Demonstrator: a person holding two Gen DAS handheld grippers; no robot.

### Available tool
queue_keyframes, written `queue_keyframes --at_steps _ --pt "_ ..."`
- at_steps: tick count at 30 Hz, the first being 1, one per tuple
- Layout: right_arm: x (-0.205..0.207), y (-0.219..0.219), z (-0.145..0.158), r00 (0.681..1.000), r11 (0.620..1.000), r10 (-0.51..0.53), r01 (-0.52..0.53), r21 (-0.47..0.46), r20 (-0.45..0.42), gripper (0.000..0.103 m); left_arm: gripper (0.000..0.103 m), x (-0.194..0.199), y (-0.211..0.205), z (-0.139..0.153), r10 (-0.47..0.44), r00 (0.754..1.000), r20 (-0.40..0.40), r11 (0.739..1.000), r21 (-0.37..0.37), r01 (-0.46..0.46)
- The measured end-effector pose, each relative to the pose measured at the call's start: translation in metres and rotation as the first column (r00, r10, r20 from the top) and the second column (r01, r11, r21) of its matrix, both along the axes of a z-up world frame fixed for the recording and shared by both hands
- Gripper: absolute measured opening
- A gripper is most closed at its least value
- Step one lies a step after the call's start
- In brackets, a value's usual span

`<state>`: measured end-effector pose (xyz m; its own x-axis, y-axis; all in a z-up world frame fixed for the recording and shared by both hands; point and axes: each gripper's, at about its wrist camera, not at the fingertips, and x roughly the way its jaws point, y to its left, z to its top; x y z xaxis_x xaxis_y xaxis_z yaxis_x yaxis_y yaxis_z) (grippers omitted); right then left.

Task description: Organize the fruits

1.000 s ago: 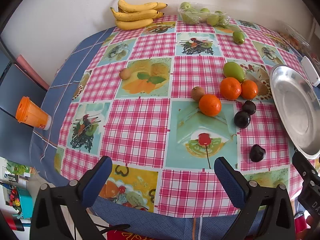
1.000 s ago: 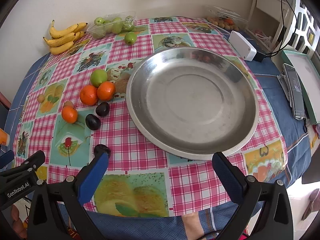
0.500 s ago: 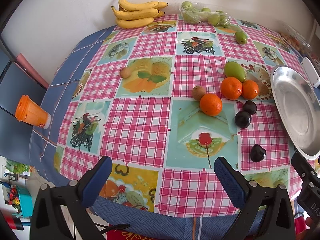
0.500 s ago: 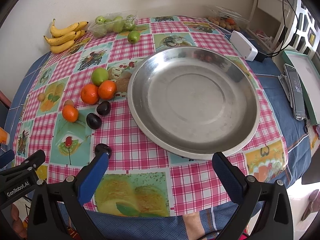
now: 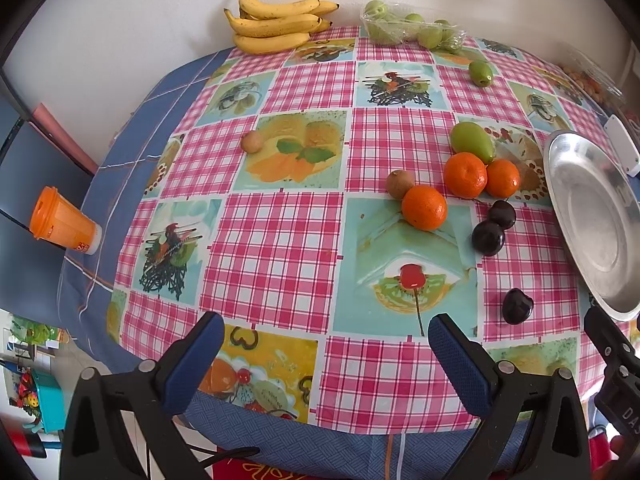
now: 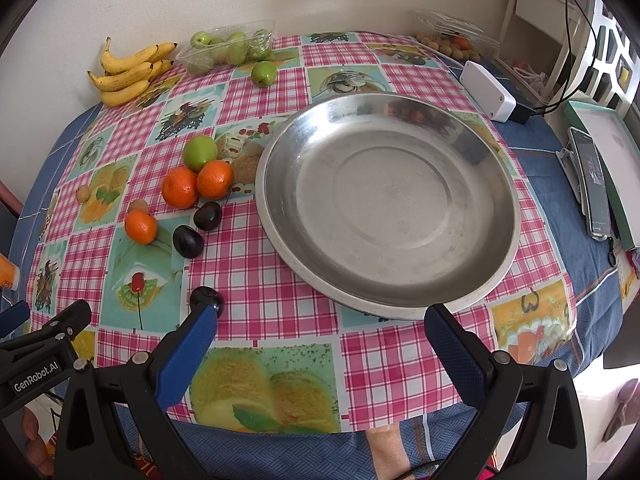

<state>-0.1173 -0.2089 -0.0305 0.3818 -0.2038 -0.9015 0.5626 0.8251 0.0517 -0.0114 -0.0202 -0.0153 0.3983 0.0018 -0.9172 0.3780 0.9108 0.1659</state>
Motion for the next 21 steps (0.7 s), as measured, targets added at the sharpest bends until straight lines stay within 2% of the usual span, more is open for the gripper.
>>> queue_keyframes --at_steps 21 --pt "0.0001 0.0003 -0.0013 1.0 1.0 0.001 -0.001 0.001 -0.002 0.103 0.103 0.0005 0.0013 -0.001 0.004 1.0 -0.006 1.0 -0.003 -0.004"
